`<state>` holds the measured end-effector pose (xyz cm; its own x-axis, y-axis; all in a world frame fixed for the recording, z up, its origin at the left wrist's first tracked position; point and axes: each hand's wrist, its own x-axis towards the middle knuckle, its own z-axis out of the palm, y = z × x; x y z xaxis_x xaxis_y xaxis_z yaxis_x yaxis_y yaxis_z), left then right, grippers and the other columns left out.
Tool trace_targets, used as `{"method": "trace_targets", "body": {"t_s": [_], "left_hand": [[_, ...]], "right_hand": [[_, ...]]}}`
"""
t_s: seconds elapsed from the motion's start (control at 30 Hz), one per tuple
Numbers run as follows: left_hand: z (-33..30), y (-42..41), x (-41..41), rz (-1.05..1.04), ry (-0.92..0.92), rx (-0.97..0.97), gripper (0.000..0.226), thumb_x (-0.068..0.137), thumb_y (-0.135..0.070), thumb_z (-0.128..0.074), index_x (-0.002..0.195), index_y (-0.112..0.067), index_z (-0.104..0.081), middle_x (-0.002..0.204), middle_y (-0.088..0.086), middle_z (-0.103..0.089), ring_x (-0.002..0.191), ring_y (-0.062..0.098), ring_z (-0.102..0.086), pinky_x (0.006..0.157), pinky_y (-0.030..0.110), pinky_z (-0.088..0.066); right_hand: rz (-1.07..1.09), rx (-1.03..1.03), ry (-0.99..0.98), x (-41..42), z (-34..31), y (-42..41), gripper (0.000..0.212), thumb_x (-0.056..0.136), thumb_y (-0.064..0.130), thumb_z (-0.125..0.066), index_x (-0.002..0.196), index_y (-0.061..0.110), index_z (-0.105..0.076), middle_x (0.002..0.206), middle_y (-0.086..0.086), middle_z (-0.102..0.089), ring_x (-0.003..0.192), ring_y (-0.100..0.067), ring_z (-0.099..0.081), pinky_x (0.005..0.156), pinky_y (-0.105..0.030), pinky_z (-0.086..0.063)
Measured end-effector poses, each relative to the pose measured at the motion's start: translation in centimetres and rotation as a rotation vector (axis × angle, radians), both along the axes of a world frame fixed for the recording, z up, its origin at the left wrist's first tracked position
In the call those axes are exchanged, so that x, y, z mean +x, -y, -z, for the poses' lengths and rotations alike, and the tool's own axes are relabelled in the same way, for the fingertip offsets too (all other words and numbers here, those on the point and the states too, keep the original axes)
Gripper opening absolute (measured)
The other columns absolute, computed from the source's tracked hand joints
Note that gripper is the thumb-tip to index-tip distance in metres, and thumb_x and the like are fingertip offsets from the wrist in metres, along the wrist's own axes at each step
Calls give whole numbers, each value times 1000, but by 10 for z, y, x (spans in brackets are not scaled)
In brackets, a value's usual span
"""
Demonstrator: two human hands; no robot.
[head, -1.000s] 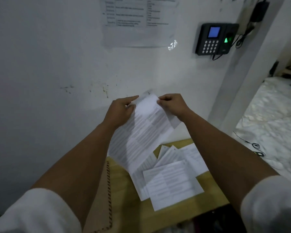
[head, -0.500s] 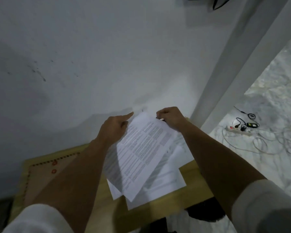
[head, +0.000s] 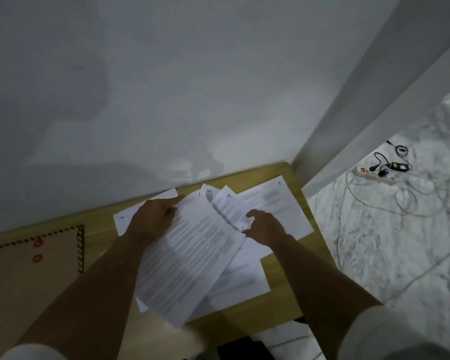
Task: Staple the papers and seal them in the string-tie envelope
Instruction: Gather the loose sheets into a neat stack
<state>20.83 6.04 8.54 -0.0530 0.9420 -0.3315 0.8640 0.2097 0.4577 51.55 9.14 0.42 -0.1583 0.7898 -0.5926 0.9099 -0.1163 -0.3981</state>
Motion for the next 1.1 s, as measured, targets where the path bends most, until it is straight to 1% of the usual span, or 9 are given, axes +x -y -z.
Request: {"method": "trace_targets", "body": {"t_s": [0.1, 0.27, 0.37, 0.47, 0.57, 0.67, 0.83, 1.0, 1.1], "left_hand": [[2, 0, -7, -30, -4, -19, 43, 102, -20, -54, 141, -37, -57, 131, 9, -70, 113, 26, -67, 98, 40, -53], [-3, 8, -18, -41, -43, -16, 42, 103, -22, -54, 142, -37, -56, 132, 12, -69, 105, 27, -69, 91, 36, -52], [-8, 16, -23, -42, -50, 3, 42, 103, -20, -55, 143, -33, -57, 137, 9, -66, 107, 24, -69, 86, 28, -45], [-12, 26, -32, -37, -53, 14, 42, 102, -20, -55, 142, -33, -57, 130, 12, -70, 91, 21, -69, 80, 26, -45], [-21, 40, -43, -31, -61, 42, 44, 101, -18, -56, 142, -34, -57, 120, 15, -74, 105, 30, -70, 88, 34, -51], [-41, 52, -53, -41, -44, 82, 44, 99, -18, -57, 139, -35, -60, 116, 11, -76, 108, 30, -70, 90, 36, -54], [-77, 69, -82, 18, 7, 230, 46, 100, -16, -56, 142, -34, -57, 139, 5, -65, 127, 23, -63, 107, 39, -51], [-130, 89, -107, -4, 90, 401, 45, 100, -17, -58, 139, -39, -59, 130, 1, -71, 112, 17, -70, 101, 36, -54], [-163, 101, -120, 0, 150, 521, 45, 100, -16, -59, 139, -37, -60, 126, 0, -73, 110, 16, -71, 100, 28, -52]], "right_hand": [[-35, 86, 50, -11, 10, 9, 75, 76, 58, -79, 137, 27, -50, 131, -1, -57, 119, -23, -58, 98, -39, -51], [-35, 145, 78, -15, 22, 20, 62, 74, 55, -81, 122, 27, -54, 119, -1, -55, 106, -20, -61, 88, -35, -54], [-8, 157, 51, -12, 28, 20, 45, 78, 49, -80, 112, 23, -66, 111, 1, -62, 101, -19, -65, 87, -34, -57], [41, 169, -55, -7, 28, 23, 23, 90, 37, -73, 101, 16, -75, 98, 3, -73, 92, -19, -71, 77, -26, -53], [50, 215, -97, -8, 13, 28, 15, 93, 22, -69, 92, 7, -72, 89, -4, -72, 79, -19, -66, 72, -27, -46], [175, 262, -213, -13, -17, 32, 12, 86, 13, -76, 84, 17, -65, 75, 4, -65, 67, -9, -60, 70, -24, -47], [317, 496, -413, -38, -96, 40, 19, 88, 8, -73, 103, 18, -70, 91, 9, -71, 75, 4, -67, 66, -3, -42], [323, 664, -583, -76, -183, 42, 17, 89, 7, -69, 89, 22, -77, 80, 20, -74, 78, 2, -69, 73, -13, -49], [281, 749, -634, -99, -240, 48, 17, 92, 9, -69, 95, 21, -80, 80, 29, -71, 83, 14, -66, 77, -6, -47]]}}
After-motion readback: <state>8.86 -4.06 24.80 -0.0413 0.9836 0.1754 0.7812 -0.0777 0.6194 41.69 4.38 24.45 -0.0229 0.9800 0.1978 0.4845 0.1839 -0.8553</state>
